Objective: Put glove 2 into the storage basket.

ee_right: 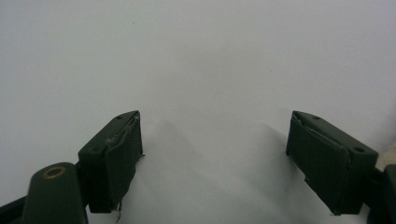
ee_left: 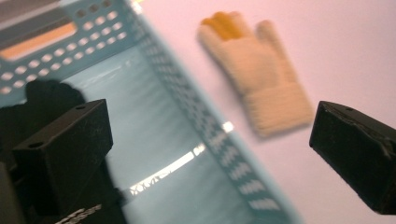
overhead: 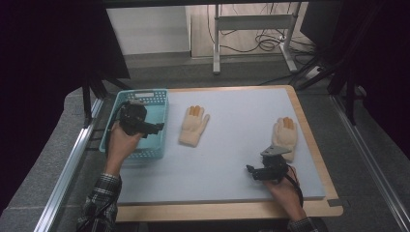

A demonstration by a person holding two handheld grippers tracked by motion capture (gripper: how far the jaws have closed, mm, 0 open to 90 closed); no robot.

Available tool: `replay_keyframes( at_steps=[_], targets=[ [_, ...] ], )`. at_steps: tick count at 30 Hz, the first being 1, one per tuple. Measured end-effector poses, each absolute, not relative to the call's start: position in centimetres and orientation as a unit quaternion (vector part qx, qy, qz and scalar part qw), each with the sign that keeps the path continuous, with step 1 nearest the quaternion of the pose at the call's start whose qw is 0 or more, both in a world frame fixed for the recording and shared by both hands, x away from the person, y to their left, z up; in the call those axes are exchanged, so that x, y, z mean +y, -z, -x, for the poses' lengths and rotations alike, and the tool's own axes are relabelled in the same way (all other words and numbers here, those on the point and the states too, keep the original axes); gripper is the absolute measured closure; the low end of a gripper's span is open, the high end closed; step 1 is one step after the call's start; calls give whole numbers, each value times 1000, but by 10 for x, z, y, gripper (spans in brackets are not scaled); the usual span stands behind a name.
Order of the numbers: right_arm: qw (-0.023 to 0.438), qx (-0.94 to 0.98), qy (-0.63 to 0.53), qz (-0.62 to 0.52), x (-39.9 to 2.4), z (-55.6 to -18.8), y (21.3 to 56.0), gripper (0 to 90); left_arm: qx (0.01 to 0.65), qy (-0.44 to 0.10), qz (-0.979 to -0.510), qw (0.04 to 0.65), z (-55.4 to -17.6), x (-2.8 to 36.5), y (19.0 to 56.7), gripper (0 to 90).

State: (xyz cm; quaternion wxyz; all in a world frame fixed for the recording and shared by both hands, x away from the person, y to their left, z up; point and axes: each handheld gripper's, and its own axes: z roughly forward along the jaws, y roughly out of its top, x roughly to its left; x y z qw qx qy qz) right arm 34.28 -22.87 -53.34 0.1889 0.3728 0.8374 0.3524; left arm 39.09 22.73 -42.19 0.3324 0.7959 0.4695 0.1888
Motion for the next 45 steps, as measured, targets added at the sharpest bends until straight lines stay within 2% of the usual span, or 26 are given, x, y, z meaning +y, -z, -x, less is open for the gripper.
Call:
replay_keyframes(
  at_steps=[6,13,21,33,45],
  targets=[
    [189,837,-352,-373,-229,-343,533,181,432,-199,-805,355,-364,202,417,0],
    [189,837,-352,-373,-229,-343,533,181,385,-186,-807,407,-330,174,428,7],
    [189,837,-352,-373,-229,-343,533,181,339,-187,-835,391,-302,141,457,0],
    [190,837,-352,-373,-228,-343,533,181,373,-168,-833,372,-293,142,520,0],
    [189,837,-352,-373,-229,-343,533,181,394,-181,-838,331,-293,148,547,0]
  ],
)
